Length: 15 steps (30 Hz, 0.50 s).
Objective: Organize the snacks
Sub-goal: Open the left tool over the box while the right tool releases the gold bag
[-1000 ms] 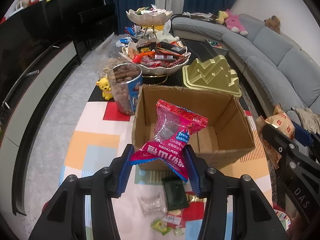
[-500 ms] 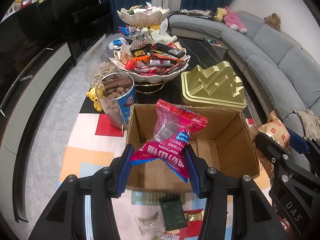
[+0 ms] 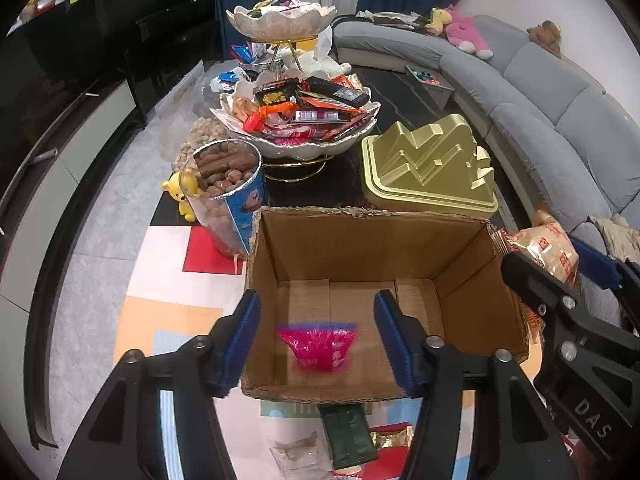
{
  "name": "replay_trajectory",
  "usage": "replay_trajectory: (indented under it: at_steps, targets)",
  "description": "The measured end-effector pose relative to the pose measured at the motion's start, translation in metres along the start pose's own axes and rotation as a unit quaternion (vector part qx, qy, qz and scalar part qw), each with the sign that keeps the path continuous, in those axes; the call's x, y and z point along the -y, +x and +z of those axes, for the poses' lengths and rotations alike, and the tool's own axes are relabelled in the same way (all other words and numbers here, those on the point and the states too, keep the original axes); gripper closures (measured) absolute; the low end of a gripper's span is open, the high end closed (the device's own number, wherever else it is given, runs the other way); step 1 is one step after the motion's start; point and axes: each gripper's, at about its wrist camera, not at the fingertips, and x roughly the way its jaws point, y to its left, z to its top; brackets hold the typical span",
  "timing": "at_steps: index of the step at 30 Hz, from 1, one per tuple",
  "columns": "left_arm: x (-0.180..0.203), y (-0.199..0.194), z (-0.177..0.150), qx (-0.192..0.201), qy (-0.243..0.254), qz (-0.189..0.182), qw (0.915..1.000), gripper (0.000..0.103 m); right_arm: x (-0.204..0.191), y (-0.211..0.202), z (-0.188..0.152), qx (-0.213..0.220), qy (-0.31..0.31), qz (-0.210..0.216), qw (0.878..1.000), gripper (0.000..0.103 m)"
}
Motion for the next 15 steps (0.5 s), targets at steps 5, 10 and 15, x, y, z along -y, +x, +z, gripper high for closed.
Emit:
replay_trajectory:
  at_steps: [5,10,15]
  targets:
    - [-0.003,0.000,0.000,-0.003,-0.003,0.007,1.0000,0.031,0.002,-0.002,-0.001,0.001,0.003,-0.010,1.000,0.026]
    - [-0.006,-0.006,-0.003,0.005,-0.001,0.018,0.9998,0.025,0.007,-0.008,-0.001,0.002,0.012,-0.017,1.000,0.025]
    - [-0.009,-0.015,-0.007,0.006,-0.009,0.019,0.9998,0.024,0.011,-0.016,-0.004,0.007,0.017,-0.024,1.000,0.024]
